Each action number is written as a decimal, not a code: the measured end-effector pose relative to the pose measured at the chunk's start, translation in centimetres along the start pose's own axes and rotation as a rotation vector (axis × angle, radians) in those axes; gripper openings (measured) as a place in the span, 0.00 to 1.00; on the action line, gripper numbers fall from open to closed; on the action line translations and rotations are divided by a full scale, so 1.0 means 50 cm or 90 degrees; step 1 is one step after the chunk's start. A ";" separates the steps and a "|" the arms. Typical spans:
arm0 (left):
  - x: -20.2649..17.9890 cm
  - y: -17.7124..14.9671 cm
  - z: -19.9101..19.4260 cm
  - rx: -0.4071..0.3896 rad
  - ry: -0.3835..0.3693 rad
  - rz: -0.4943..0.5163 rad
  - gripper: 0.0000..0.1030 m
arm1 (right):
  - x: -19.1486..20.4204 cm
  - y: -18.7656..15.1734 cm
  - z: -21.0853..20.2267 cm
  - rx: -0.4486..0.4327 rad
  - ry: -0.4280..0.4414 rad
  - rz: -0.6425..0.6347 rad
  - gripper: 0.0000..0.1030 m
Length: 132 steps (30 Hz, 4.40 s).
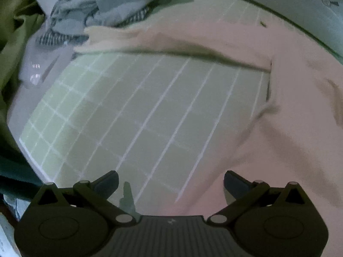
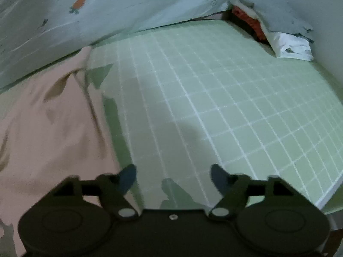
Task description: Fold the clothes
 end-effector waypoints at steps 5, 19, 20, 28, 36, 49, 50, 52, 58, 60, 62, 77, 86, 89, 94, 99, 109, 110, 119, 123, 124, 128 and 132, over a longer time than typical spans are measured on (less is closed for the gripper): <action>-0.063 0.073 -0.011 -0.029 -0.016 0.013 1.00 | 0.018 0.044 0.042 -0.005 0.001 0.005 0.82; -0.542 0.289 0.009 -0.067 -0.181 0.199 1.00 | -0.064 0.223 0.188 -0.007 -0.064 0.090 0.83; -0.578 0.289 0.005 -0.069 -0.201 0.226 1.00 | -0.074 0.231 0.196 0.000 -0.075 0.095 0.83; -0.693 0.217 0.020 -0.055 -0.250 0.350 0.94 | -0.119 0.202 0.230 0.044 -0.116 0.123 0.85; -0.641 0.223 0.000 -0.080 -0.304 0.284 0.08 | -0.102 0.191 0.224 0.044 -0.117 0.102 0.85; -0.377 0.208 0.059 -0.030 -0.273 -0.009 0.12 | 0.001 0.212 0.220 0.016 -0.031 0.023 0.84; -0.378 0.207 0.059 -0.029 -0.272 -0.011 0.12 | 0.021 0.216 0.222 0.012 -0.014 0.013 0.84; -0.386 0.209 0.060 -0.031 -0.267 -0.004 0.13 | 0.069 0.230 0.226 0.005 0.033 -0.002 0.84; -0.379 0.217 0.070 -0.021 -0.282 -0.022 0.13 | 0.198 0.261 0.249 0.021 0.190 0.028 0.78; -0.379 0.215 0.073 -0.018 -0.283 -0.027 0.13 | 0.241 0.264 0.261 0.043 0.252 0.063 0.78; -0.379 0.212 0.073 -0.016 -0.281 -0.025 0.13 | 0.266 0.259 0.282 0.097 0.336 0.163 0.77; -0.372 0.214 0.075 -0.022 -0.282 -0.027 0.22 | 0.331 0.246 0.347 0.226 0.526 0.400 0.09; -0.366 0.245 0.022 -0.106 -0.288 -0.022 0.70 | 0.230 0.386 0.116 -0.128 0.385 0.078 0.08; -0.368 0.242 0.035 -0.097 -0.255 -0.002 0.70 | 0.212 0.348 0.179 -0.072 0.299 0.056 0.09; -0.331 0.240 0.024 -0.095 -0.252 -0.031 0.71 | 0.180 0.294 0.253 0.011 0.230 0.075 0.38; -0.272 0.249 0.053 -0.086 -0.185 -0.064 0.75 | 0.155 0.334 0.250 -0.036 0.212 0.061 0.47; -0.268 0.231 0.098 -0.051 -0.096 -0.001 0.80 | 0.237 0.345 0.335 0.024 0.205 -0.074 0.49; -0.273 0.230 0.100 -0.051 -0.087 0.012 0.81 | 0.246 0.339 0.344 0.030 0.193 -0.098 0.49; -0.293 0.227 0.116 -0.053 -0.064 0.045 0.96 | 0.249 0.301 0.339 0.006 0.163 -0.178 0.08; -0.293 0.226 0.120 -0.055 -0.062 0.046 1.00 | 0.157 0.328 0.259 -0.093 0.072 -0.119 0.07; -0.295 0.225 0.121 -0.055 -0.062 0.047 1.00 | 0.129 0.335 0.232 -0.123 0.044 -0.107 0.07; -0.297 0.223 0.120 -0.057 -0.062 0.047 1.00 | 0.029 0.333 0.114 -0.220 -0.052 -0.088 0.08; -0.298 0.223 0.120 -0.056 -0.061 0.046 1.00 | 0.022 0.255 0.156 -0.127 -0.022 -0.150 0.25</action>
Point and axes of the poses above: each gripper's, at about its wrist camera, not at the fingertips, and z roughly the way its jaws point, x to its left, y to its top, the point moved 10 cm from there along z, roughly the way its jaws point
